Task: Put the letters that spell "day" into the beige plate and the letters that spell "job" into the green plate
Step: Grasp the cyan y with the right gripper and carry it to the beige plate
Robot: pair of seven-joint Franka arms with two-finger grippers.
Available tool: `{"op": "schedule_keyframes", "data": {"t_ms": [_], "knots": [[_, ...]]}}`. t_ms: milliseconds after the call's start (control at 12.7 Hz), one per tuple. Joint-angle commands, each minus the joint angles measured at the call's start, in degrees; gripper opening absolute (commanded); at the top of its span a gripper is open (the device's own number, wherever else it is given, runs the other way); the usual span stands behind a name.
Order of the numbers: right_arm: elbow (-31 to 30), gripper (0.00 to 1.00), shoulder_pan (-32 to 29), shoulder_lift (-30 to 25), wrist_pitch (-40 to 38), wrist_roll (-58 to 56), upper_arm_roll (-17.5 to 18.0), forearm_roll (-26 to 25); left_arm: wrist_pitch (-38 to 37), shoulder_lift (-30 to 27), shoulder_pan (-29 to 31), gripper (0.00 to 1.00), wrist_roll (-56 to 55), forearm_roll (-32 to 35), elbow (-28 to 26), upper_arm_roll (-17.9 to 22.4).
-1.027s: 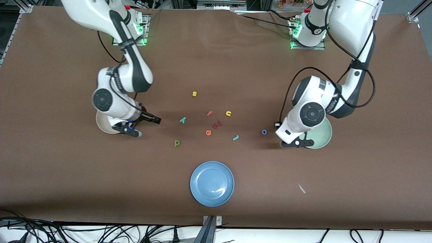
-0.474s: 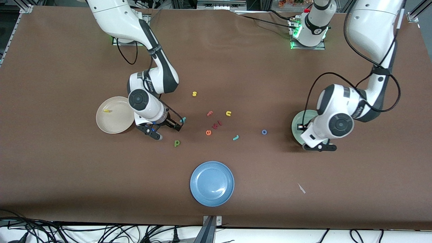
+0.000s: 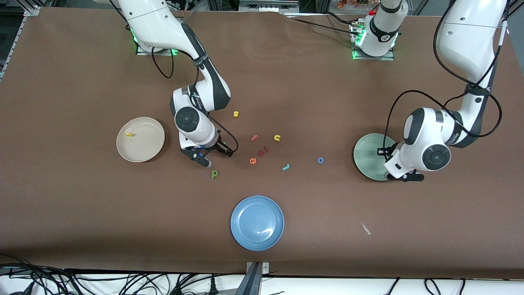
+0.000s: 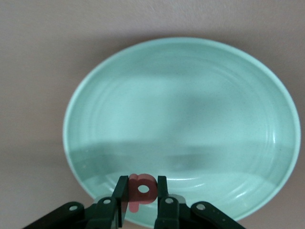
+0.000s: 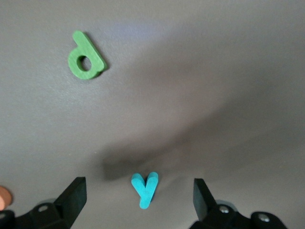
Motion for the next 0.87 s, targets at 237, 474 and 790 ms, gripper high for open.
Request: {"op": "schedule_keyframes", "data": {"t_ms": [237,474,790], "knots": [[1.4,0.66,1.1,1.7,-0.1,0.7,-0.3,1.1,5.3,0.3,0.7,0.31,0.4,1.1,-3.7,-0.6],[1.4,0.38,1.0,1.7,-0.1,0.2,-0.3,1.1,4.5,-0.3,0.6,1.00,0.5,1.1,-3.4,-0.6],[1.4,0.08,0.8,1.7,-0.2,0.5,-0.3,1.1,0.2,-3.7,0.0,1.00,-0.7,0.4,-1.5,-3.8]]}}
